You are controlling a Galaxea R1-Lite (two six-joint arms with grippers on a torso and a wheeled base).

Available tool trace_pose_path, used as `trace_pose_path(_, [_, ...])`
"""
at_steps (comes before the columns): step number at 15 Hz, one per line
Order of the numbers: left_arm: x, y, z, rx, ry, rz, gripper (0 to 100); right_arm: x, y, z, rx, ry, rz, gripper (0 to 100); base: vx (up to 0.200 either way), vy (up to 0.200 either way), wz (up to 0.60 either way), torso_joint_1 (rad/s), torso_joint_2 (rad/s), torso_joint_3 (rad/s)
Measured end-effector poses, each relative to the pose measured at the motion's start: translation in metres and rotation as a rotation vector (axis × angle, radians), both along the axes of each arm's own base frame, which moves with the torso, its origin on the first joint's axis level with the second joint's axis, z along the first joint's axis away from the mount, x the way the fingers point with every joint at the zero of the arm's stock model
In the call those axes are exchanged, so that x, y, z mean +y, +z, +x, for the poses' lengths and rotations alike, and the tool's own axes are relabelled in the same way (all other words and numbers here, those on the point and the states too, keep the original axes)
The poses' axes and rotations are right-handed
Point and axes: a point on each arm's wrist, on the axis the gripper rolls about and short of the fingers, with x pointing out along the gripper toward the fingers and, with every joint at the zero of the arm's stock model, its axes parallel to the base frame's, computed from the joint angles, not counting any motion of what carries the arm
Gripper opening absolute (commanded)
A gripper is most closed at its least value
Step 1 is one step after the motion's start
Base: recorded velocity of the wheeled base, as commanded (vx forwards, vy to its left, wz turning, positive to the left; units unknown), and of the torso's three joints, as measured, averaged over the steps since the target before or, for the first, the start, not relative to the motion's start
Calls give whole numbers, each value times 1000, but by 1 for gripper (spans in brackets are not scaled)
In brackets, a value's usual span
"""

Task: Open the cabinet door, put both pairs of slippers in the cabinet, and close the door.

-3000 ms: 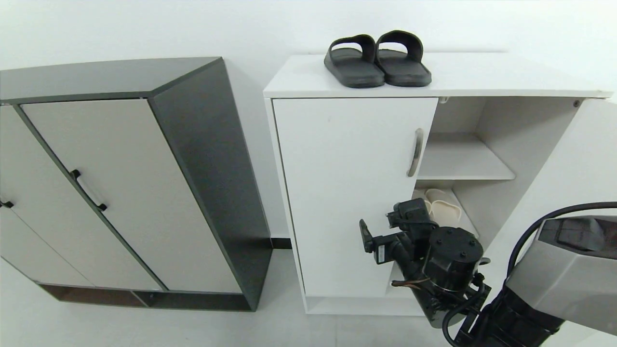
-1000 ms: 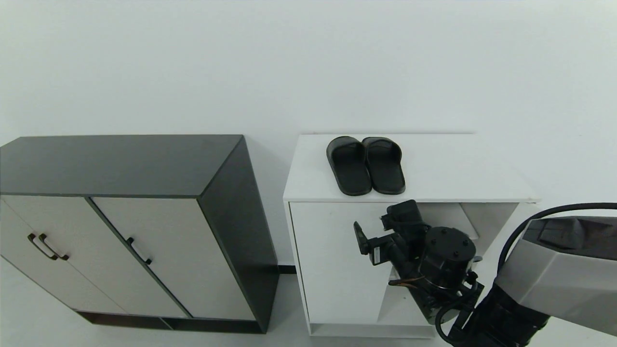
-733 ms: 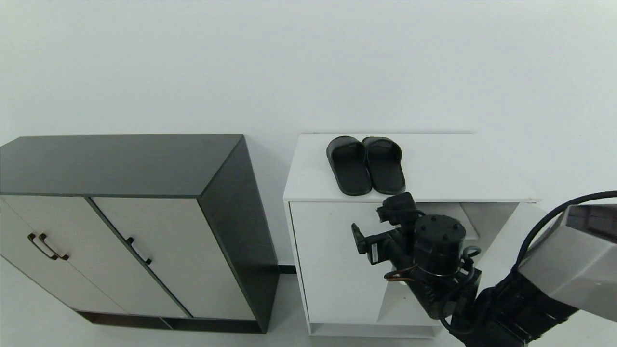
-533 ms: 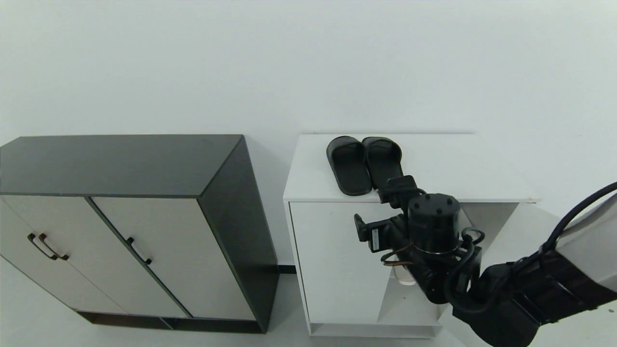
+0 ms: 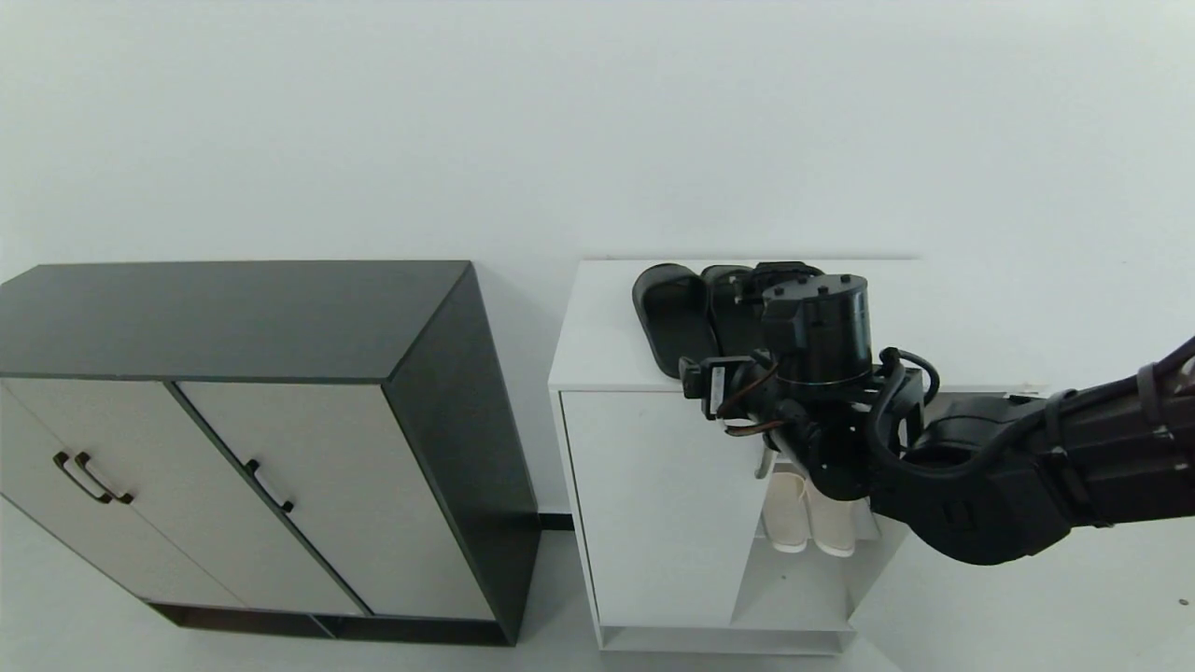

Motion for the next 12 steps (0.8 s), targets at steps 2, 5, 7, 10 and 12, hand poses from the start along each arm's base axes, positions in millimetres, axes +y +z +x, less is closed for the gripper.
trace_pose_path(2, [0, 0, 0, 0, 0, 0, 0, 0, 1, 2, -5, -3, 7, 100, 200, 0, 0, -12, -5, 0])
trace_pose_path(5, [0, 0, 0, 0, 0, 0, 0, -1, -3, 6, 2, -15, 0, 100, 200, 0, 0, 15, 2, -1])
trace_pose_path(7, [0, 0, 0, 0, 0, 0, 0, 2, -8, 8, 6, -14, -1, 100, 200, 0, 0, 2, 2, 2])
trace_pose_path(10, [0, 0, 0, 0, 0, 0, 0, 5, -18, 17, -12, -31, 7, 100, 200, 0, 0, 2, 5, -2])
trace_pose_path(12, [0, 0, 0, 0, 0, 0, 0, 7, -25, 25, -27, -39, 14, 100, 0, 0, 0, 0, 0, 0])
